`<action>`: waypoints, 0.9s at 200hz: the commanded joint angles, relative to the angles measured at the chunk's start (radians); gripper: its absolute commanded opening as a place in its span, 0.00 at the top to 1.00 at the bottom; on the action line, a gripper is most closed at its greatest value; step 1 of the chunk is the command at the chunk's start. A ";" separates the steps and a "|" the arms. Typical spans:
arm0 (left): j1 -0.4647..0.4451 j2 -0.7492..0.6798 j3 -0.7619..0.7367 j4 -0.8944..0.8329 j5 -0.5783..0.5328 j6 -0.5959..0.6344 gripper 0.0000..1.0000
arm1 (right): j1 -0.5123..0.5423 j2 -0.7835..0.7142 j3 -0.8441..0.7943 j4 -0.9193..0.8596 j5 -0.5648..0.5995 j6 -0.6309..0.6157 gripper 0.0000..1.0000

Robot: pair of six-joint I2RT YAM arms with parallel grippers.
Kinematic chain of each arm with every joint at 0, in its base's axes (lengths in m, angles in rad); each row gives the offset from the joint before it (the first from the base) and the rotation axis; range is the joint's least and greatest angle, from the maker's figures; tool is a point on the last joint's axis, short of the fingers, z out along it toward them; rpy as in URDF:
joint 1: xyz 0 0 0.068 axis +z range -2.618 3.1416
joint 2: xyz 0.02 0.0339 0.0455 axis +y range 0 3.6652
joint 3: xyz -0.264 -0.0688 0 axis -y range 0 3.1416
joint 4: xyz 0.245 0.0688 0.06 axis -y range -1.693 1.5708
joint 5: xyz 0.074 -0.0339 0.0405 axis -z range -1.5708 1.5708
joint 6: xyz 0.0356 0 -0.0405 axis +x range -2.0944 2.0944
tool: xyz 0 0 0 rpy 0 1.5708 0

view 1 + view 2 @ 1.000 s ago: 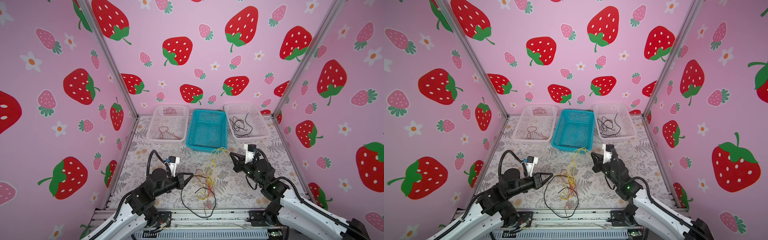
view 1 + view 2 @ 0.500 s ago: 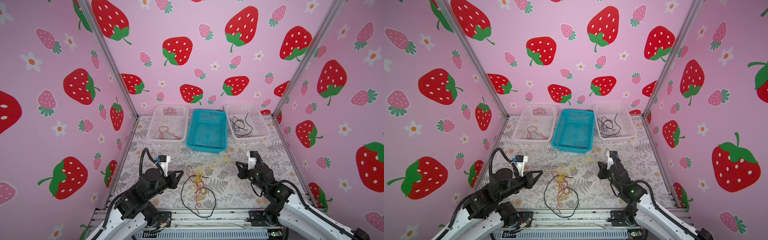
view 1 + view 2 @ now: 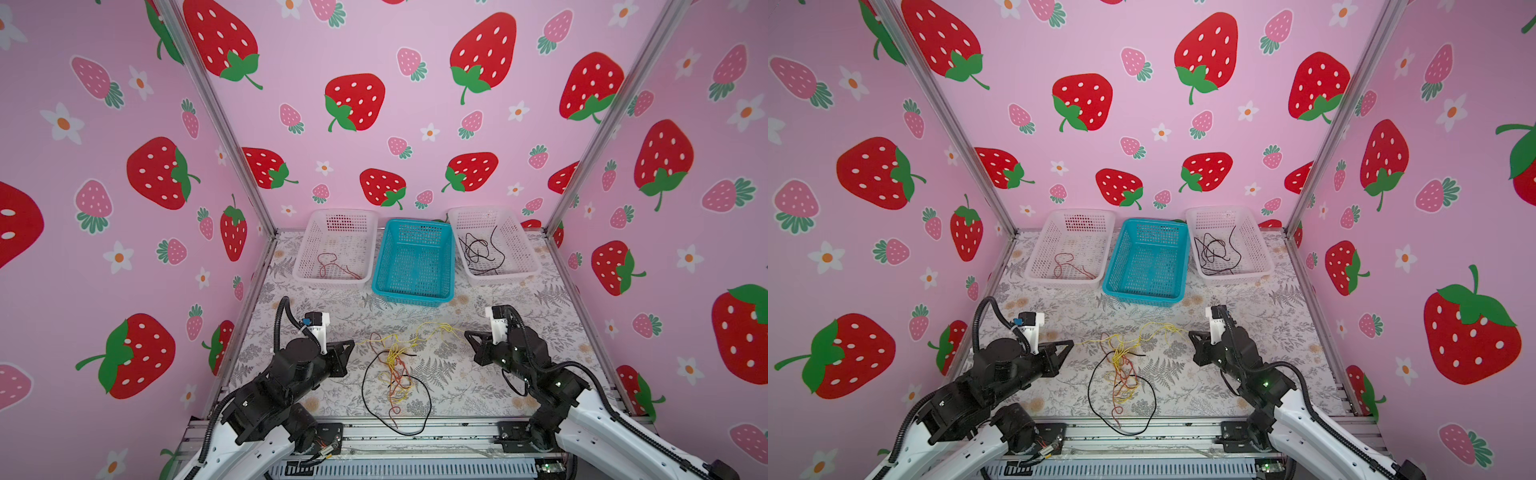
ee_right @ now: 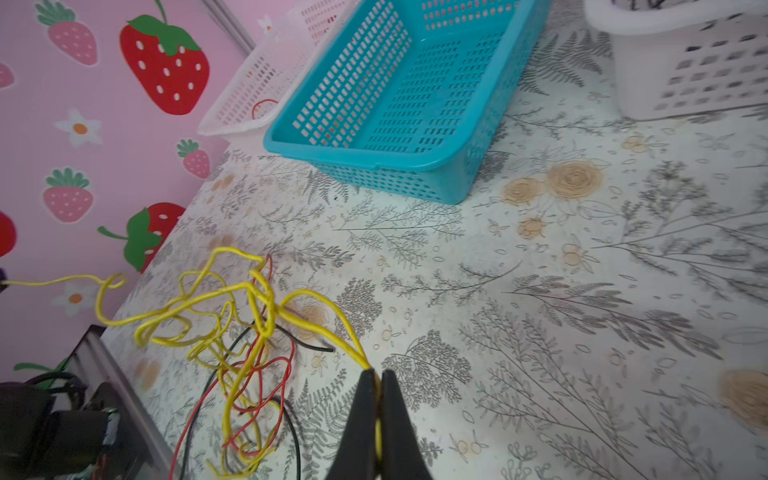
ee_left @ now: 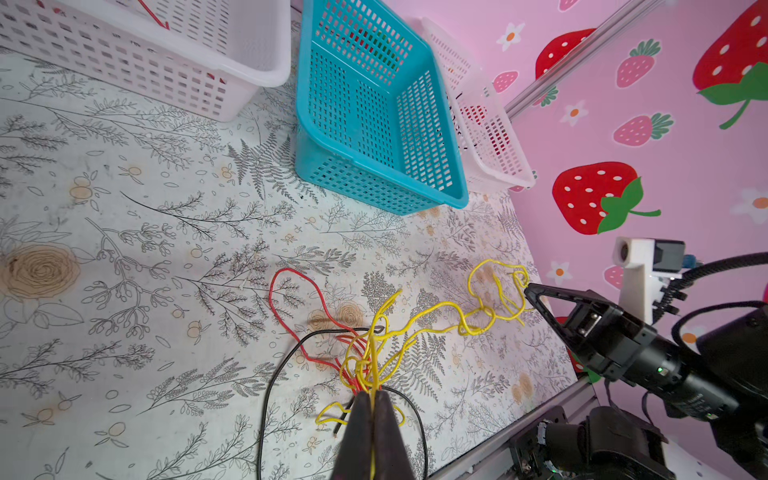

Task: Untangle the cables

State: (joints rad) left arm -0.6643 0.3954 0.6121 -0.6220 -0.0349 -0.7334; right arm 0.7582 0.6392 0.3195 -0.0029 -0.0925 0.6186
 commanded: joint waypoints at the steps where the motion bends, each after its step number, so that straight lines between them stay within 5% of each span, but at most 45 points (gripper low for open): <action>1: 0.008 0.033 -0.025 0.088 0.027 -0.019 1.00 | 0.021 0.019 -0.011 0.143 -0.146 -0.040 1.00; 30: 0.008 0.105 -0.031 0.196 0.110 -0.029 1.00 | 0.091 0.106 -0.017 0.325 -0.160 -0.027 1.00; 63: 0.008 0.158 -0.035 0.257 0.161 -0.041 1.00 | 0.199 0.318 0.063 0.371 -0.017 -0.072 1.00; 101: 0.009 0.143 -0.041 0.216 0.122 -0.030 1.00 | 0.213 0.391 0.106 0.390 0.075 -0.070 1.00; 139: 0.026 0.145 -0.054 0.163 0.049 -0.047 1.00 | 0.283 0.423 0.141 0.417 -0.156 -0.166 1.00; 180: 0.073 0.238 -0.030 0.197 0.049 -0.059 1.00 | 0.447 0.561 0.179 0.310 -0.069 -0.229 1.00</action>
State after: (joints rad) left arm -0.6140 0.5900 0.5636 -0.4389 0.0425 -0.7761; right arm 1.1400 1.1427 0.4858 0.3454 -0.1486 0.4435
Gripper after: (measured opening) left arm 0.049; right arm 0.052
